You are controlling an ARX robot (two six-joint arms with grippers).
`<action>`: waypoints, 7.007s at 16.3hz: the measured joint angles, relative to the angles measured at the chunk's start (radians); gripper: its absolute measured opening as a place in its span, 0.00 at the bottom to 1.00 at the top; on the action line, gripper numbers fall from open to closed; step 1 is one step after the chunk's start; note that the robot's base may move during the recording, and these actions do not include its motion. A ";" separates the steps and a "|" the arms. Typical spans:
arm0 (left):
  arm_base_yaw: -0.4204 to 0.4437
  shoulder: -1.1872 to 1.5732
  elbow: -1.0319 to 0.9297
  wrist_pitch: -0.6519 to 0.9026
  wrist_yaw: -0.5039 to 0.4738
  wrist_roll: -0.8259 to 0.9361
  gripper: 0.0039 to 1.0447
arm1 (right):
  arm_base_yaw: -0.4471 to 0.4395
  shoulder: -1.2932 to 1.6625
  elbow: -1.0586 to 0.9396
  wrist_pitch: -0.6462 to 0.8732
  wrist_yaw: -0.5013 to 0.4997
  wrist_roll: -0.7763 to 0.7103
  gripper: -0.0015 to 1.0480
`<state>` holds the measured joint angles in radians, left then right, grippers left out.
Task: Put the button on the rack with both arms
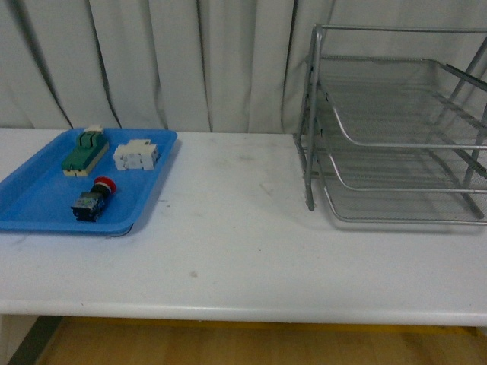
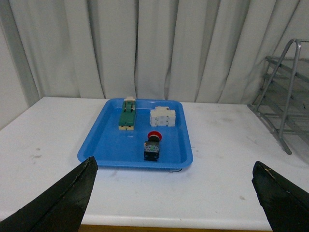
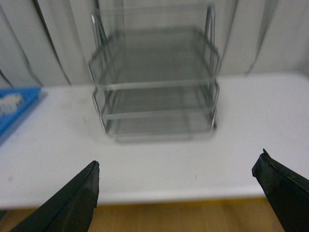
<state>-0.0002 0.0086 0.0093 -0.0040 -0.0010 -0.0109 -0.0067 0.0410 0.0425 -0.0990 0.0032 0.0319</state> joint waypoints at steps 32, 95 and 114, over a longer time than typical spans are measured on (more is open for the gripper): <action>0.000 0.000 0.000 0.000 0.001 0.000 0.94 | -0.123 2.107 0.645 1.370 -0.186 1.412 0.94; 0.000 0.000 0.000 0.000 0.001 0.000 0.94 | -0.088 0.616 0.229 0.594 -0.101 0.653 0.64; 0.000 0.000 0.000 0.000 0.000 0.000 0.94 | 0.006 -0.037 -0.031 0.101 -0.003 -0.026 0.02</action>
<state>-0.0002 0.0086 0.0093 -0.0040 -0.0006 -0.0113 -0.0002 0.0036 0.0116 0.0021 0.0006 0.0063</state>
